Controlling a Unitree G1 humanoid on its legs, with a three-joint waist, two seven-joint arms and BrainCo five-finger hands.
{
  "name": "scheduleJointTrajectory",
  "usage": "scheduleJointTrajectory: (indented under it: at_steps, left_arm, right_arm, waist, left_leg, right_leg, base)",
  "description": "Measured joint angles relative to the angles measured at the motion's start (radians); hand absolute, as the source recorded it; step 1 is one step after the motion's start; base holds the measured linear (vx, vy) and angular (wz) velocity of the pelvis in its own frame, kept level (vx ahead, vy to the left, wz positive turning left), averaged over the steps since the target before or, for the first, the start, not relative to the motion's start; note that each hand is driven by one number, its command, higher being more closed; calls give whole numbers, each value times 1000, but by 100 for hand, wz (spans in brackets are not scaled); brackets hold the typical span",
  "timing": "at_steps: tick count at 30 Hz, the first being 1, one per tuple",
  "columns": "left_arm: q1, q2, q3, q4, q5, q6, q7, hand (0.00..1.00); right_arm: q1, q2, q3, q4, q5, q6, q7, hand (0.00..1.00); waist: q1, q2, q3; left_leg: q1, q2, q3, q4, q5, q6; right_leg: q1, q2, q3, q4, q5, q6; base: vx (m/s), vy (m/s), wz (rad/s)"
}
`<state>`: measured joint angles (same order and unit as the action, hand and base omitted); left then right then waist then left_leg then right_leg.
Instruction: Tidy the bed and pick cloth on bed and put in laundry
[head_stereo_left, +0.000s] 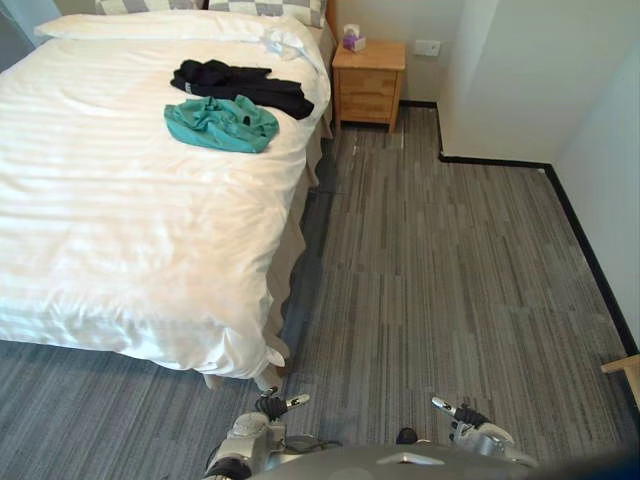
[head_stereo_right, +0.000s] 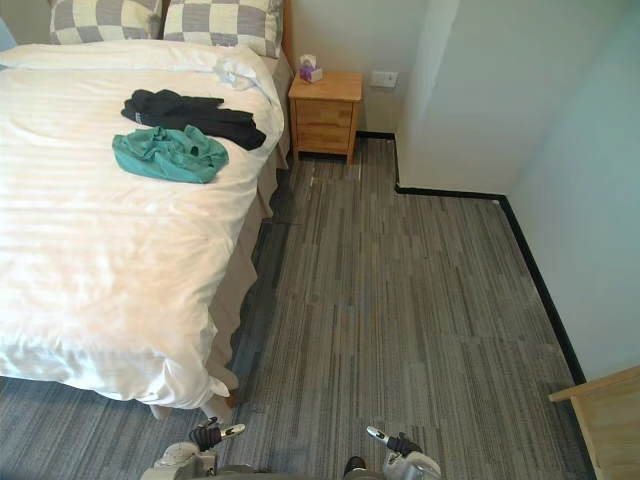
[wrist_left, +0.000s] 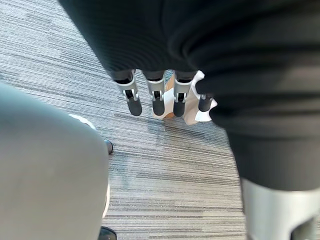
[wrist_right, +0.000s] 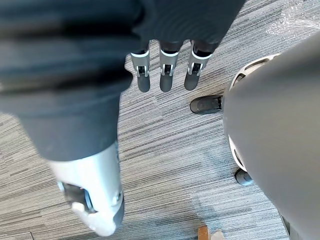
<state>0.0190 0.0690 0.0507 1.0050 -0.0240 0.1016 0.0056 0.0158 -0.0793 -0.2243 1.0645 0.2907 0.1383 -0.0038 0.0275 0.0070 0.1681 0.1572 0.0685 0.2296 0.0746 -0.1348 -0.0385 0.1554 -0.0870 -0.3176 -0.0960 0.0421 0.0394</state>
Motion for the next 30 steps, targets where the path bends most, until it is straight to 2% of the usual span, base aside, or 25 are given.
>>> scheduleJointTrajectory:
  at_steps: [3,6,8,10,11,12,13,14,15,16,17,19,20,21,22,23,27,30]
  left_arm:
    - [12,-1,14,1,-46,-13,-3,0]
    - [24,-6,53,14,-87,-40,-9,0]
    - [36,-14,91,21,-95,-67,-10,0]
    - [55,-21,137,17,-107,-102,-8,0]
    - [76,-22,169,-5,-120,-131,-6,0]
    - [87,-20,196,-19,-133,-150,-5,0]
    - [87,-20,206,-29,-141,-157,-4,0]
    - [88,-30,220,-49,-145,-166,-3,0]
    - [89,-39,226,-65,-146,-184,-4,0]
    - [92,-43,225,-72,-146,-189,-3,0]
    - [95,-54,216,-81,-146,-199,-4,0]
    - [100,-59,191,-86,-153,-202,-7,0]
    - [103,-63,184,-91,-155,-202,-8,0]
    - [105,-66,185,-91,-161,-201,-8,0]
    - [113,-68,186,-92,-180,-201,-8,0]
    - [124,-59,183,-91,-185,-200,-8,0]
    - [122,-53,182,-87,-199,-196,-9,0]
    - [123,-53,183,-72,-191,-192,-8,0]
  right_arm:
    - [46,8,-8,-15,0,-47,28,0]
    - [92,32,-81,-40,13,-116,58,0]
    - [130,36,-93,-46,22,-166,94,0]
    - [167,50,-103,-48,22,-200,127,0]
    - [183,55,-102,-57,22,-209,145,0]
    - [190,61,-87,-74,21,-212,152,0]
    - [193,62,-78,-77,19,-212,153,0]
    - [202,61,-58,-92,18,-212,156,0]
    - [207,54,-42,-113,19,-211,158,0]
    - [209,51,-41,-120,18,-210,159,0]
    - [210,47,-43,-132,17,-210,160,0]
    - [207,38,-44,-134,16,-209,163,0]
    - [201,31,-45,-138,16,-207,170,0]
    - [201,28,-46,-138,15,-205,172,0]
    - [210,26,-49,-129,-3,-204,171,0]
    - [210,30,-42,-124,-20,-199,171,0]
    - [202,34,-39,-106,-42,-199,169,0]
    - [204,27,-43,-105,-69,-190,158,0]
  waist:
    - [-12,-1,1]
    - [-25,-7,2]
    - [-36,-17,1]
    - [-34,-25,-1]
    - [-30,-16,0]
    - [-26,-25,2]
    - [-26,-31,4]
    - [-21,-26,9]
    - [-13,-22,20]
    - [-9,-22,19]
    - [-10,-18,19]
    - [-12,-3,23]
    - [-16,8,28]
    - [-17,14,28]
    - [-9,16,25]
    - [-1,9,9]
    - [7,-16,-5]
    - [11,-5,-24]
  left_leg:
    - [-1,0,5,-10,1,1]
    - [1,-2,7,-32,9,4]
    - [3,1,10,-35,8,2]
    - [-7,23,30,8,-24,-12]
    - [-37,57,50,95,-70,-32]
    - [-95,98,62,270,-108,-58]
    - [-137,120,61,375,-107,-59]
    - [-217,162,42,582,-73,-51]
    - [-280,182,9,736,-24,-56]
    - [-290,179,-4,764,-46,-63]
    - [-302,164,-15,743,-105,-64]
    - [-302,116,-10,571,-129,-53]
    - [-299,92,6,420,-111,-42]
    - [-298,82,14,345,-93,-42]
    - [-274,63,34,276,-24,9]
    - [-247,31,67,233,-30,11]
    - [-240,-3,114,252,-78,60]
    - [-192,-35,134,210,-102,78]
  right_leg:
    - [-7,1,5,-2,0,0]
    - [-10,3,6,-5,0,0]
    - [-9,7,9,-5,-7,-3]
    - [-5,19,32,0,-28,-13]
    - [-6,34,52,3,-51,-28]
    - [-9,46,67,27,-71,-39]
    - [-13,49,76,43,-81,-43]
    - [-16,55,91,81,-108,-55]
    - [-5,57,115,121,-139,-68]
    - [-3,52,123,140,-153,-66]
    - [2,39,144,170,-175,-63]
    - [6,15,168,189,-195,-50]
    - [14,2,176,188,-206,-35]
    - [19,-2,180,187,-212,-26]
    - [35,-17,196,179,-225,-3]
    - [55,-40,202,155,-220,3]
    - [66,-84,192,140,-196,30]
    - [33,-109,194,232,-198,46]
  base:
    - [1,1,-6]
    - [33,9,-2]
    - [18,-3,-1]
    - [50,-30,-19]
    - [76,-52,-48]
    - [66,-60,-50]
    - [61,-71,-47]
    - [51,-67,-45]
    - [70,-41,-49]
    - [126,26,-45]
    - [159,69,-45]
    - [219,132,-36]
    - [206,164,-15]
    - [246,212,-22]
    - [304,204,-29]
    - [329,178,-27]
    - [326,128,-21]
    - [252,99,-20]
